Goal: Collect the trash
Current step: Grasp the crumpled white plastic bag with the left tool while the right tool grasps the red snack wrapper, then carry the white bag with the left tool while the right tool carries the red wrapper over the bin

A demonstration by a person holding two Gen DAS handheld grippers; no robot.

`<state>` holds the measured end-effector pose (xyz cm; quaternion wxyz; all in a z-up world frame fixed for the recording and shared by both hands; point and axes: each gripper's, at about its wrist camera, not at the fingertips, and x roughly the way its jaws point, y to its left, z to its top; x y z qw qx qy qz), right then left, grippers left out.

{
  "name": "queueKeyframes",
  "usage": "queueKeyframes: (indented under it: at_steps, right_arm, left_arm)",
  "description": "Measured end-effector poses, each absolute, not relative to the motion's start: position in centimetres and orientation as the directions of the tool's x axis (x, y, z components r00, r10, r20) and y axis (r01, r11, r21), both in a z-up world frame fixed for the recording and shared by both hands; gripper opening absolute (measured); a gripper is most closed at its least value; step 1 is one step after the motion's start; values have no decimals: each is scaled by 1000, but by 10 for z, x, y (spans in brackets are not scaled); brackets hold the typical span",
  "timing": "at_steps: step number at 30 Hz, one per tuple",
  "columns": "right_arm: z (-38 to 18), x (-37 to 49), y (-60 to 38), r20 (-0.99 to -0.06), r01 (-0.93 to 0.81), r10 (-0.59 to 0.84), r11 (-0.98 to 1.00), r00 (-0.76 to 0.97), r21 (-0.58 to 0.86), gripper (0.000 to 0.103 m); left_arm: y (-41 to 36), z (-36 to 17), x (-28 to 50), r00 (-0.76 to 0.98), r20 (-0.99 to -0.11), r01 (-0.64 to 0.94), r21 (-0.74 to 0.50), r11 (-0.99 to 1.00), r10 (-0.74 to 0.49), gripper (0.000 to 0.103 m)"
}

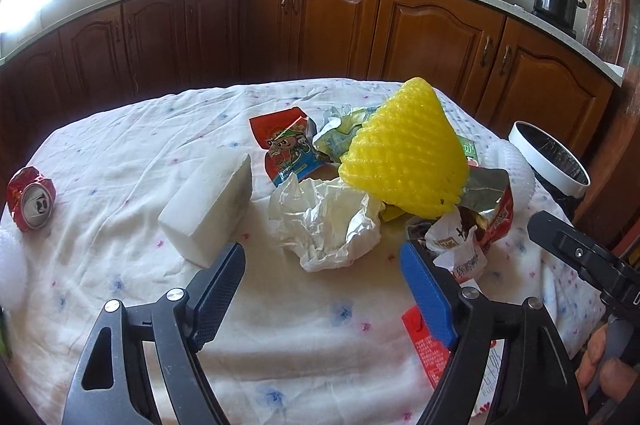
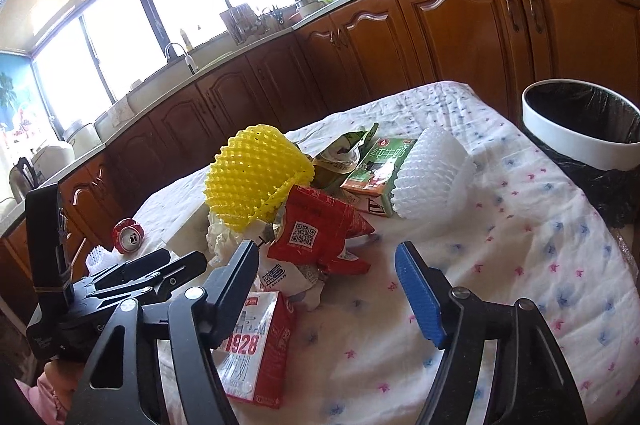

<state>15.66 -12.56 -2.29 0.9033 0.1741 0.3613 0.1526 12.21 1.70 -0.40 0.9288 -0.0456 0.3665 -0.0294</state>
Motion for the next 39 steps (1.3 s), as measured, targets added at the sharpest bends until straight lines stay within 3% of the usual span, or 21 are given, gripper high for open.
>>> queueKeyframes:
  at_steps: [6, 9, 10, 13, 16, 31, 39]
  right_arm:
    - [-34, 184, -122, -614, -153, 440, 873, 656, 462, 68]
    - [-43, 193, -123, -629, -146, 461, 861, 626, 486, 50]
    - [-45, 195, -123, -636, -142, 463, 860, 618, 490, 40]
    - [-46, 194, -127, -629, -148, 471, 856, 618, 496, 37]
    - [-41, 190, -127, -619, -160, 476, 854, 625, 495, 33]
    - [-11, 165, -152, -571, -160, 443, 865, 692, 476, 30]
    - [4, 155, -183, -533, -131, 411, 865, 740, 485, 30]
  left_arm:
    - [10, -17, 152, 698, -710, 16, -114, 993, -93, 74]
    - [12, -25, 165, 668, -732, 24, -155, 988, -131, 57]
    - [13, -28, 168, 660, -737, 29, -168, 985, -146, 46]
    - [13, -29, 170, 661, -732, 39, -186, 982, -165, 27]
    - [13, -24, 165, 674, -719, 51, -183, 982, -170, 16]
    - [17, 38, 97, 808, -586, 1, -97, 995, -58, 15]
    - [-13, 72, 88, 847, -517, 79, -111, 991, -125, 15]
